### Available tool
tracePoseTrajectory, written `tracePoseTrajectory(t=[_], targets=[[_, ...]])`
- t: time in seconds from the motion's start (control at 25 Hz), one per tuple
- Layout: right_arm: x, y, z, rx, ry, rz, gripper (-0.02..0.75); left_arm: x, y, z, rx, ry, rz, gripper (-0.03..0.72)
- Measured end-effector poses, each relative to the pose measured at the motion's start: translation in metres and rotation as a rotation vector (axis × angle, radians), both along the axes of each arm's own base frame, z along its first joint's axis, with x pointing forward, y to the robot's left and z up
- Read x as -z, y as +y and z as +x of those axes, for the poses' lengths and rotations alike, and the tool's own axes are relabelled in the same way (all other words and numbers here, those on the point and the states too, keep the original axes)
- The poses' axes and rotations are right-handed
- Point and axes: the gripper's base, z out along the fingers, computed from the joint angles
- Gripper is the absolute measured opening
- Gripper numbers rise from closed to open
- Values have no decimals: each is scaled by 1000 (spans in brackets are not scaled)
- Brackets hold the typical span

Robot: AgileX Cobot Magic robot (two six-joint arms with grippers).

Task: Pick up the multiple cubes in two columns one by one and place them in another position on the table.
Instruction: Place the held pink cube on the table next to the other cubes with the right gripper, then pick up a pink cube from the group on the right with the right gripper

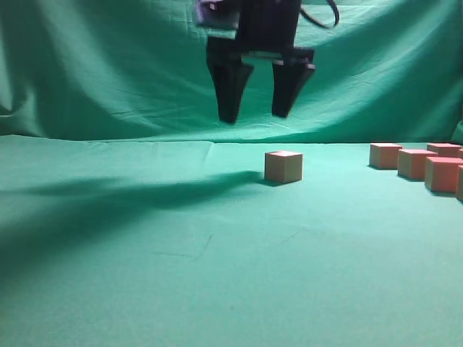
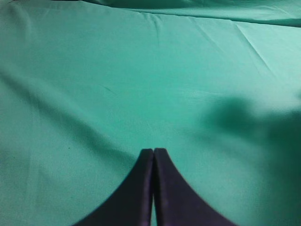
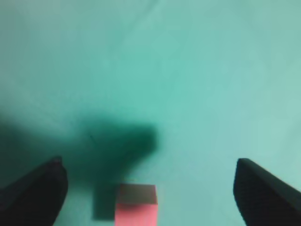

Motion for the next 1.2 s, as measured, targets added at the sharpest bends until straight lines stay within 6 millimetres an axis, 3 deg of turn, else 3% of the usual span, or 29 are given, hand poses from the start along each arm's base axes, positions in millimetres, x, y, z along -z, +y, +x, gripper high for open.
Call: tracePoseTrajectory(t=[0.08,0.12,0.24,0.28,0.44,0.6,0.72,0.96,1.08,1.2], targets=[[-23,-1,-2,20,-46,32,669,0,0,0,0,0,0,0],[-38,-3,-5,38,-68,51,608,0,0,0,0,0,0,0],[-87,-12,-20,90,-150,108,529,0,0,0,0,0,0,0],[-106,-17,-27,107,-187,124,547,0,0,0,0,0,0,0],[-182,-47,-65,202,-347,180,521,0,0,0,0,0,0,0],[-217,-89,-116,272,-414,172,521,0,0,0,0,0,0,0],[-202,-126,-142,391,-353,135,521,0,0,0,0,0,0,0],[-119,-200,-166,669,-109,-31,521,0,0,0,0,0,0,0],[-75,-224,-176,784,23,-85,521,0,0,0,0,0,0,0],[-38,-236,-181,866,57,-36,521,0,0,0,0,0,0,0]])
